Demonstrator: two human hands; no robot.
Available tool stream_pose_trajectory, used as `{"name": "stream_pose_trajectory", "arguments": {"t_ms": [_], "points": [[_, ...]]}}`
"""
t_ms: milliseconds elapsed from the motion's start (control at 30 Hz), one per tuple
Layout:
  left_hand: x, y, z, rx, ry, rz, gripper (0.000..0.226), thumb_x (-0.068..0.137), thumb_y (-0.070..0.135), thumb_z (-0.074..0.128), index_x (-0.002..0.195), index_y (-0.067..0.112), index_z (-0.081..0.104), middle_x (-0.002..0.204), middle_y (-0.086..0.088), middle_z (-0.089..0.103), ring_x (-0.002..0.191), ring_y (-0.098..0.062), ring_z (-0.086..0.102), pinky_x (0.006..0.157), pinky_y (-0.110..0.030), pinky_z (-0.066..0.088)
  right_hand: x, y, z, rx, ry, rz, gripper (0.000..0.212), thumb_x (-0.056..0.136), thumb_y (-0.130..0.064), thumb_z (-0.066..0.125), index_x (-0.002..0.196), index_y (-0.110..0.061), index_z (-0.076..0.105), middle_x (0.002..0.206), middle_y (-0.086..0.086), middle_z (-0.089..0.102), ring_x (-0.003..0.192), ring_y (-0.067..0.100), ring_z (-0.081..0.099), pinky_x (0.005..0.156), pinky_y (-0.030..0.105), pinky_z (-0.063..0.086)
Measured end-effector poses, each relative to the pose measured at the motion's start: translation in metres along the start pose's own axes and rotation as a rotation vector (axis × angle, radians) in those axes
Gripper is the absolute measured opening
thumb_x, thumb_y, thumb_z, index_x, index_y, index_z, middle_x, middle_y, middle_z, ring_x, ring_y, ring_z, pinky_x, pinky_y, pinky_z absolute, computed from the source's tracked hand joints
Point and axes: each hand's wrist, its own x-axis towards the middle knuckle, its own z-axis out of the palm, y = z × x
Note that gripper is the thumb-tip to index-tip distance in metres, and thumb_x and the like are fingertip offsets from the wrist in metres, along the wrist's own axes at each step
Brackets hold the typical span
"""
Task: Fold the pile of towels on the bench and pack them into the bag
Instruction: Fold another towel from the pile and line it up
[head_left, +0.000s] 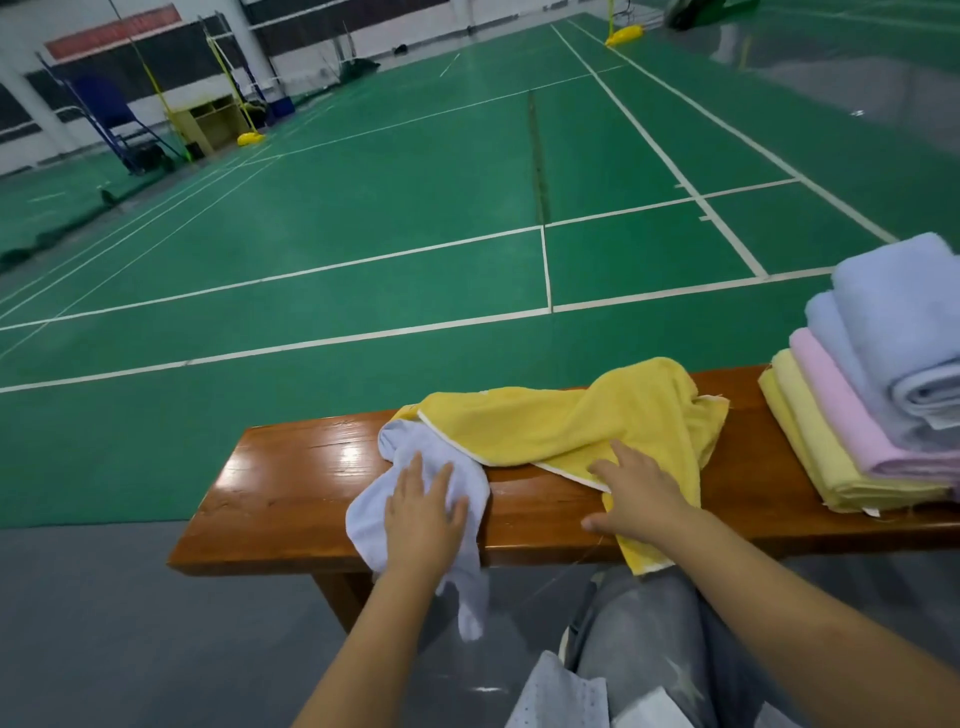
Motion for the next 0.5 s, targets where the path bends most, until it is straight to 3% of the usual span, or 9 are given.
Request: {"name": "stream_pose_trajectory", "arguments": {"t_ms": [100, 200, 367, 500], "points": [[-0.007, 0.023, -0.001, 0.054, -0.111, 0.183, 0.052, 0.099, 0.054, 0.031, 0.149, 0.042, 0.024, 0.163, 0.003, 0.004, 0.149, -0.026, 0.003, 0.117, -0.047, 0.015, -0.004, 0.016, 0.008, 0.005, -0.057, 0.017, 0.081, 0.076, -0.059, 0.068, 0.144, -0.035, 0.032, 0.16, 0.001, 0.007, 0.146, 0.023, 0.01, 0.116, 0.043, 0.02], [-0.004, 0.016, 0.008, 0.101, -0.274, 0.131, 0.055, 0.098, 0.058, 0.026, 0.15, 0.042, 0.018, 0.163, 0.007, 0.0, 0.149, -0.025, -0.004, 0.117, -0.05, 0.012, -0.006, 0.029, 0.005, 0.049, -0.017, 0.01, 0.065, 0.081, -0.049, 0.067, 0.139, -0.036, 0.04, 0.158, -0.003, 0.016, 0.144, 0.019, 0.018, 0.113, 0.04, 0.024], [0.01, -0.023, 0.007, 0.024, -0.272, -0.069, 0.055, 0.101, 0.053, 0.025, 0.152, 0.035, 0.018, 0.163, 0.003, 0.004, 0.149, -0.029, 0.002, 0.117, -0.051, 0.017, -0.009, 0.047, 0.01, 0.123, 0.092, 0.031, 0.039, 0.09, -0.033, 0.061, 0.128, -0.03, 0.053, 0.152, -0.005, 0.031, 0.137, 0.018, 0.032, 0.107, 0.033, 0.033], [0.033, -0.064, 0.006, 0.008, -0.355, -0.084, 0.048, 0.104, 0.035, 0.024, 0.152, 0.028, 0.021, 0.163, -0.003, 0.001, 0.148, -0.035, -0.005, 0.118, -0.056, 0.01, -0.011, 0.052, 0.016, 0.134, 0.237, 0.077, 0.022, 0.095, -0.015, 0.046, 0.111, -0.025, 0.058, 0.13, -0.005, 0.052, 0.117, 0.018, 0.049, 0.088, 0.032, 0.039]]}}
